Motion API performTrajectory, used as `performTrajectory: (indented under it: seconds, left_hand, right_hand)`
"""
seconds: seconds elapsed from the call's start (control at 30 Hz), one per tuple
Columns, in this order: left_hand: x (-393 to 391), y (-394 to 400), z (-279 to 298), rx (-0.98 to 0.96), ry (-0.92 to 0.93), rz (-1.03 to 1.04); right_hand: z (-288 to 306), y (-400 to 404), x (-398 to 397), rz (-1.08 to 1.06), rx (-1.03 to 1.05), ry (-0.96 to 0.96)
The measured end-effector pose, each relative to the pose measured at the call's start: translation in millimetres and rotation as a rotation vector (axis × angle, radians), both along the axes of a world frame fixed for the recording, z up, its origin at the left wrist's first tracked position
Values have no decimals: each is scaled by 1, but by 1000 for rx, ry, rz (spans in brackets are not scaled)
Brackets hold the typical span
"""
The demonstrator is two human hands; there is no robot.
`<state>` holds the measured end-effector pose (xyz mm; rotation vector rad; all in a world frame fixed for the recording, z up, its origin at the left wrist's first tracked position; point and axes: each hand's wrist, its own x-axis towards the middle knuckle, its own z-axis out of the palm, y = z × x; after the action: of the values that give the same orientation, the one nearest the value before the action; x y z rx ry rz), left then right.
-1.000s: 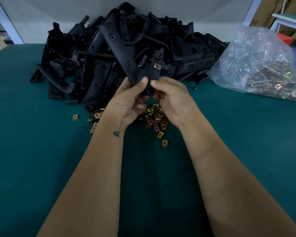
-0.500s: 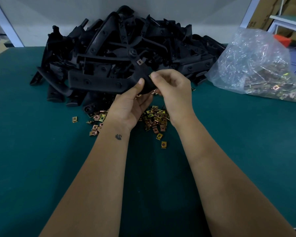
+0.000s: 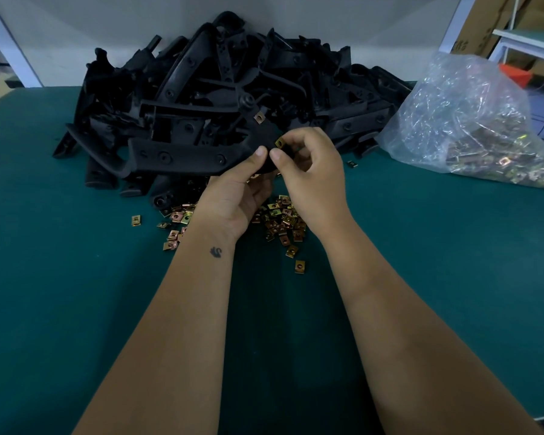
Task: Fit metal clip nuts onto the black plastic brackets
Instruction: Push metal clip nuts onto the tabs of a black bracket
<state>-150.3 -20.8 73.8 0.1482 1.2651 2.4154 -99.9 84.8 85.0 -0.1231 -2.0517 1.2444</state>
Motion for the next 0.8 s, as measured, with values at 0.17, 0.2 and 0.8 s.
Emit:
performTrajectory:
  seconds: [0.17, 0.2, 0.8]
  left_hand:
    - [-5, -6, 5, 64, -37, 67]
    - [-6, -7, 5, 57, -31, 90]
    - [-1, -3, 3, -270, 271, 107]
  right_hand:
    - [-3, 3, -2, -61, -81, -60]
    - [-3, 4, -2, -65, -87, -69]
    - [-7, 11, -4, -195, 89, -5]
